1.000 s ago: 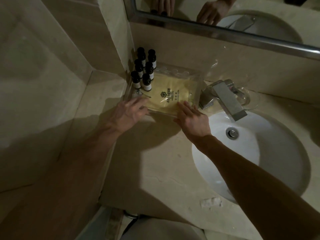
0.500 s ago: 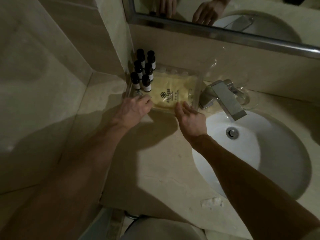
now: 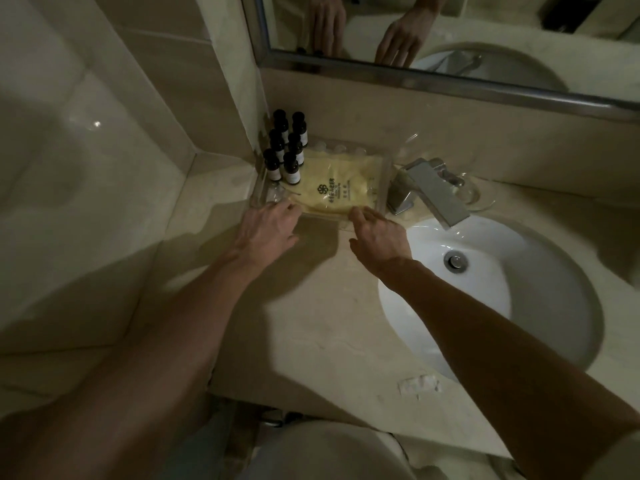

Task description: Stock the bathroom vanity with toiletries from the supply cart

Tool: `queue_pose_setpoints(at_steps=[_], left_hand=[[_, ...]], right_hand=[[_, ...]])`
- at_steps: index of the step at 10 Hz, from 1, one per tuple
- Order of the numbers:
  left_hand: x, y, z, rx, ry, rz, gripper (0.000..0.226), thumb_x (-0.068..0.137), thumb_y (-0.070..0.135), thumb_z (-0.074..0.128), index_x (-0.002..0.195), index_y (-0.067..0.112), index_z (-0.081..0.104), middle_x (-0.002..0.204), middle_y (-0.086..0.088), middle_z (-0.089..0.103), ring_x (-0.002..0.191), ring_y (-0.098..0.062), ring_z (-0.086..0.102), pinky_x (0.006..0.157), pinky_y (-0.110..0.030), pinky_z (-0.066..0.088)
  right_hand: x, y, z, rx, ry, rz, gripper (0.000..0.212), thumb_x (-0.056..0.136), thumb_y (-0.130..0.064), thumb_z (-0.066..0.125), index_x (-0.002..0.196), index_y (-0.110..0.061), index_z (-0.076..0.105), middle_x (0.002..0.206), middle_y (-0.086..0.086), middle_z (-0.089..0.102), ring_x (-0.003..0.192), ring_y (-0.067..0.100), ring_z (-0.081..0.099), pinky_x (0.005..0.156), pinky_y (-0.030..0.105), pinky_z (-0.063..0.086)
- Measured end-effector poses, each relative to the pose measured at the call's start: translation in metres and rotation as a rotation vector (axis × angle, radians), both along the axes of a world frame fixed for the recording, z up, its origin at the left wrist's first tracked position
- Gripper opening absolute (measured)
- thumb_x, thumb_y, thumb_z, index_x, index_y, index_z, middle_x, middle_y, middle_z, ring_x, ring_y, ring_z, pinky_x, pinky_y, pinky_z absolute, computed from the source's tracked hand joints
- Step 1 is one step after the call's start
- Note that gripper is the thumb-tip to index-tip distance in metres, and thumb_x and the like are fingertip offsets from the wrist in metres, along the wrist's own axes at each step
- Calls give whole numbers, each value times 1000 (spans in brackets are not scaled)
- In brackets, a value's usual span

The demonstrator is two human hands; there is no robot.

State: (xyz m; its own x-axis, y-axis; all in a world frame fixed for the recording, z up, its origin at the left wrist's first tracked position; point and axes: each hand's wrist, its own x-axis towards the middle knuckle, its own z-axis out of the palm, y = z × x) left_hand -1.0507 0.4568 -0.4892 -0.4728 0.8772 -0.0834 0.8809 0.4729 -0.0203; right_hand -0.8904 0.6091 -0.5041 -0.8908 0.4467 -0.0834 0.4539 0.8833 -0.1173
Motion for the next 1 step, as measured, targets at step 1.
queue_pose_setpoints(at_steps=[1], left_hand=[[9, -14, 5, -14, -16, 8, 58, 85, 47, 75, 133, 22, 53, 129, 1, 59, 108, -24, 65, 80, -41, 54]], right_hand=[[17, -7, 7, -8, 20, -62, 42, 93, -20, 64, 129, -11, 45, 129, 9, 61, 116, 27, 60, 86, 41, 55]])
